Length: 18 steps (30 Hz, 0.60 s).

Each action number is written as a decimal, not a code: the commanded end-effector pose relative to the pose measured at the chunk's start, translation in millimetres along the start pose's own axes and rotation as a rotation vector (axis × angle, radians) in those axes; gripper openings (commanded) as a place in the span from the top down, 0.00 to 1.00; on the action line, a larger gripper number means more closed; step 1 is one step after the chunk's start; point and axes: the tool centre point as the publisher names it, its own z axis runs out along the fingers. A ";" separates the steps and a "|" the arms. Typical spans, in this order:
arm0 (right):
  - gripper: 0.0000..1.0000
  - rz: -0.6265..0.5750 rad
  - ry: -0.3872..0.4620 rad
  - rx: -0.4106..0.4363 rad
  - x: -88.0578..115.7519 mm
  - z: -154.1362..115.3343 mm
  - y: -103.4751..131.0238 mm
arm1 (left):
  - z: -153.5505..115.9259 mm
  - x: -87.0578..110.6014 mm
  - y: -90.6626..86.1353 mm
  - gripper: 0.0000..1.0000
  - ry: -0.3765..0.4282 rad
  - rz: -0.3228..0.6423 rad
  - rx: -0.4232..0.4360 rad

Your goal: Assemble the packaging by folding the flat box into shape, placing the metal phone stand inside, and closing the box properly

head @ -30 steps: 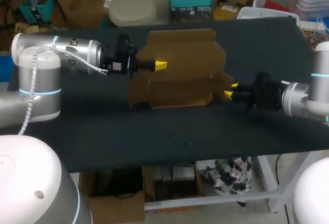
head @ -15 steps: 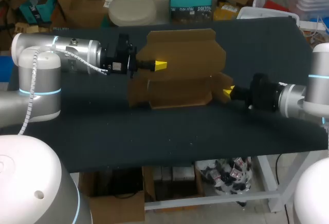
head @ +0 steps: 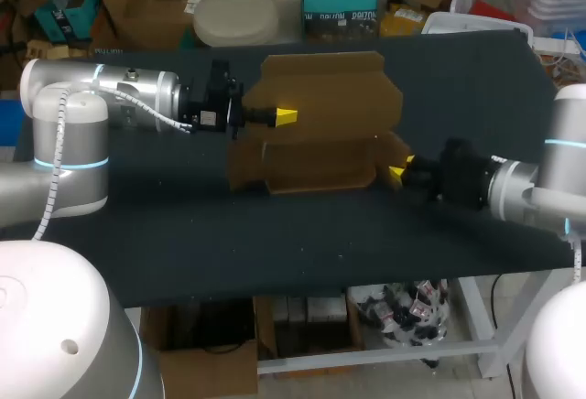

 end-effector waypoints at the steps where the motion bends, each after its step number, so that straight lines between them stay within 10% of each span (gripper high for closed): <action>1: 0.62 -0.002 -0.012 0.001 5.8 5.4 0.7 | 0.8 -0.6 2.0 1.00 0.003 -0.001 0.000; 18: 0.55 0.013 0.001 0.007 30.5 18.7 1.4 | 0.8 -0.6 2.0 1.00 0.003 -0.001 0.000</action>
